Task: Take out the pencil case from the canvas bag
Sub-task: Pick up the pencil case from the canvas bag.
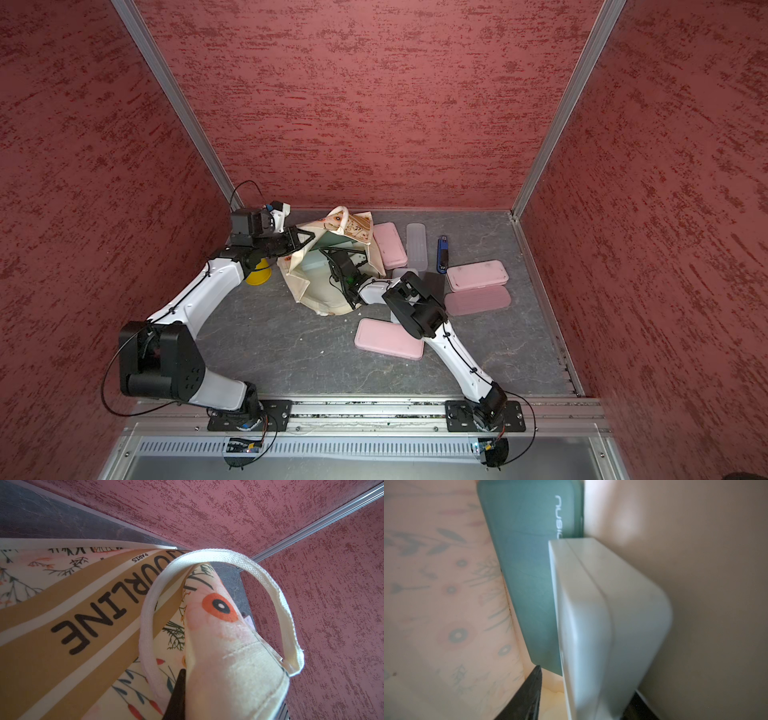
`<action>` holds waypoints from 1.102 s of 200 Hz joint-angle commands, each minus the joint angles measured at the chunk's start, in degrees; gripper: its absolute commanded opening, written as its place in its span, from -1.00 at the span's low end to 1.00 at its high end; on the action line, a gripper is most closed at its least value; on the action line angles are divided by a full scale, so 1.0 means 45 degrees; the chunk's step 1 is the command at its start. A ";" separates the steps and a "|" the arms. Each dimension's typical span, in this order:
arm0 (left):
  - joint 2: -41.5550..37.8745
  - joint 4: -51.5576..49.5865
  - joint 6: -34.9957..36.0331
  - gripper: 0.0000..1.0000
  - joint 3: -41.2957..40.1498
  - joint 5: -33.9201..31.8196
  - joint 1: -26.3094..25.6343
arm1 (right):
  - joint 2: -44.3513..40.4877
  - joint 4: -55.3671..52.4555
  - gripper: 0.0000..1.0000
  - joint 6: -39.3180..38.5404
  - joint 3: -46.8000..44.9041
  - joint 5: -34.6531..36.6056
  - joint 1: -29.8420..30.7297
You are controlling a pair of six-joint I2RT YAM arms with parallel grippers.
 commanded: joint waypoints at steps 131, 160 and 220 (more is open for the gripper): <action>-0.0117 0.0407 -0.0103 -1.00 -0.0002 0.0365 0.0002 | 0.0661 -0.0090 -0.14 -0.0073 0.1038 -0.0203 -0.0364; -0.0143 0.0403 -0.0096 -1.00 0.0017 0.0347 0.0017 | 0.0691 0.0197 -0.22 0.0443 0.0717 -0.0667 -0.0402; -0.0239 0.0396 -0.0112 -1.00 0.0017 0.0351 0.0001 | 0.0083 0.0619 -0.33 0.0265 -0.0068 -0.0790 -0.0403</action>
